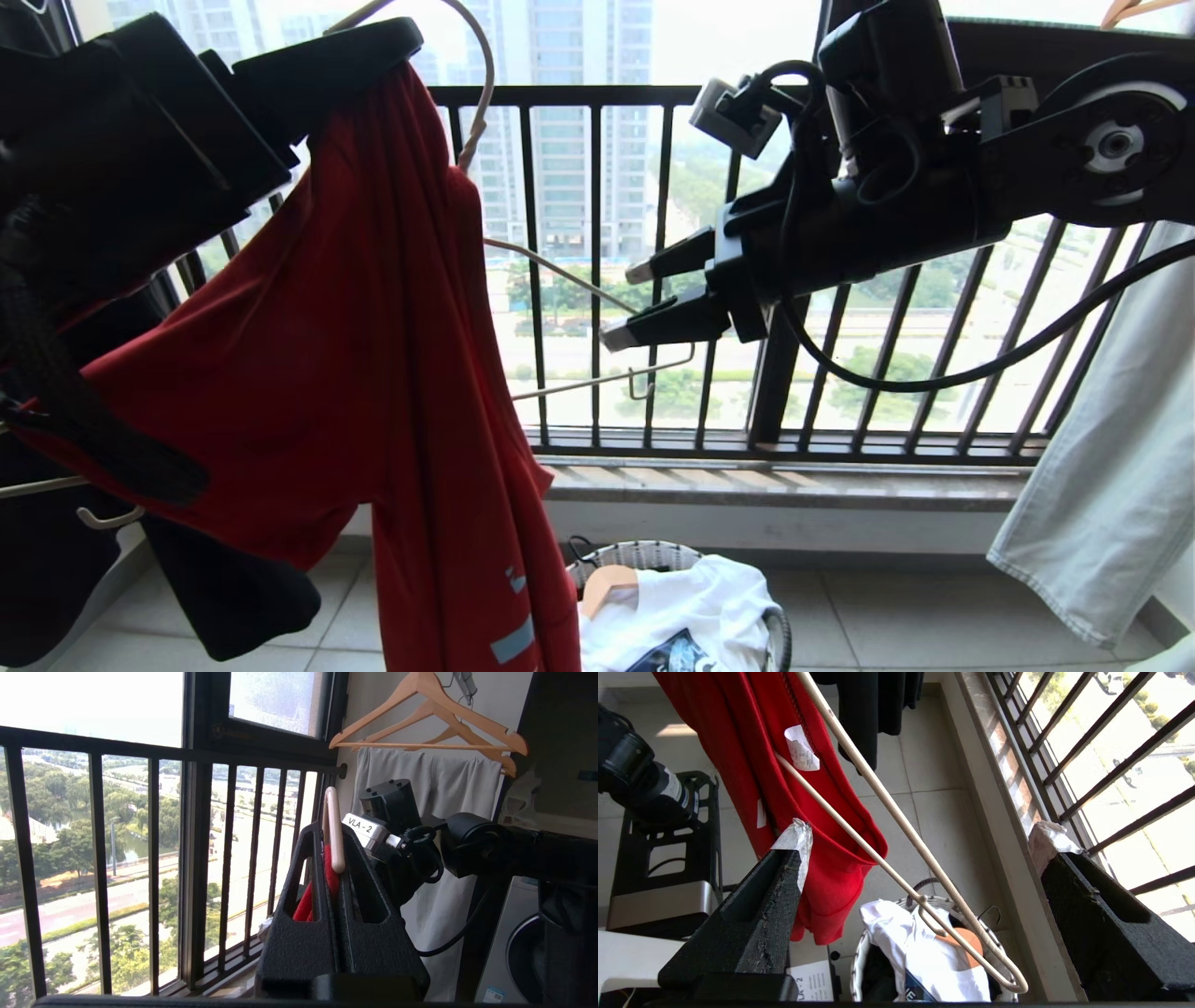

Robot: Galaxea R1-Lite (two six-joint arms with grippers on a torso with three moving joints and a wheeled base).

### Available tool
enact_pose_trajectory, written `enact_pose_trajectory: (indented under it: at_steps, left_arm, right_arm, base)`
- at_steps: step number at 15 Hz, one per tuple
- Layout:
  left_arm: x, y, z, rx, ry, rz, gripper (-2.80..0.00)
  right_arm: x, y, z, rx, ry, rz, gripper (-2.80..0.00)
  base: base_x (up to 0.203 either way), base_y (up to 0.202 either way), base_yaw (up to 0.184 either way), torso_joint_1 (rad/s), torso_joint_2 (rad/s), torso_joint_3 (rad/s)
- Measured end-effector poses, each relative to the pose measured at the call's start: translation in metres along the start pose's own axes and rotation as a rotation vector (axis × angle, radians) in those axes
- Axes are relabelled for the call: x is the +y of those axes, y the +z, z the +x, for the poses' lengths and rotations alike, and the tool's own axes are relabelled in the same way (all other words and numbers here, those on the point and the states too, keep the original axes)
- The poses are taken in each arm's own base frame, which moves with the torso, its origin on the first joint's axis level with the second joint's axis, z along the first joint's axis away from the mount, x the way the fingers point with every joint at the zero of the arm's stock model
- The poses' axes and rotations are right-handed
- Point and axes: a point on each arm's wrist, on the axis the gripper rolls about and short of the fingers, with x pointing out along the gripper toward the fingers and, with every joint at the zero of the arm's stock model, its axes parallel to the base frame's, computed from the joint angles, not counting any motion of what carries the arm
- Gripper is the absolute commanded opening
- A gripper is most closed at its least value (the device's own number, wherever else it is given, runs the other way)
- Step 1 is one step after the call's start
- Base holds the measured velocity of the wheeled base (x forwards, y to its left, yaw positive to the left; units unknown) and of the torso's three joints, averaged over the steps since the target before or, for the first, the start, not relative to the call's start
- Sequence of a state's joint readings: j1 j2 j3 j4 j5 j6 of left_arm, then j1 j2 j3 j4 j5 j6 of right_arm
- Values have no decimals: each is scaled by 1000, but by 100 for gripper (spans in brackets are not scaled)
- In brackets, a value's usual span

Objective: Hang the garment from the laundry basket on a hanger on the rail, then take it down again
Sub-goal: Hang the clothes on the clothes rack

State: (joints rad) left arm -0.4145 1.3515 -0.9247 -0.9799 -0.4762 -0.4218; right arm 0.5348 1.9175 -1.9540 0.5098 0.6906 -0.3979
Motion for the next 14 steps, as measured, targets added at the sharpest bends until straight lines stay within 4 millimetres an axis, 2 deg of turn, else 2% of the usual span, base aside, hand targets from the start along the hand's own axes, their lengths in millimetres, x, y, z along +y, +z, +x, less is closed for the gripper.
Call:
enact_pose_trajectory:
  at_steps: [8, 9, 14]
  left_arm:
    - [-4, 5, -3, -14, -6, 7, -280]
    - [-4, 6, -3, -16, -7, 8, -280]
    - [-7, 9, -6, -10, -6, 7, -280]
  right_arm:
    - [26, 3, 33, 13, 112, -18, 0]
    - [28, 4, 35, 13, 119, -20, -280]
    - [35, 10, 29, 1, 128, -2, -280]
  base:
    - [0, 0, 0, 0, 0, 0]
    - [0, 0, 0, 0, 0, 0]
    - [0, 0, 0, 0, 0, 0]
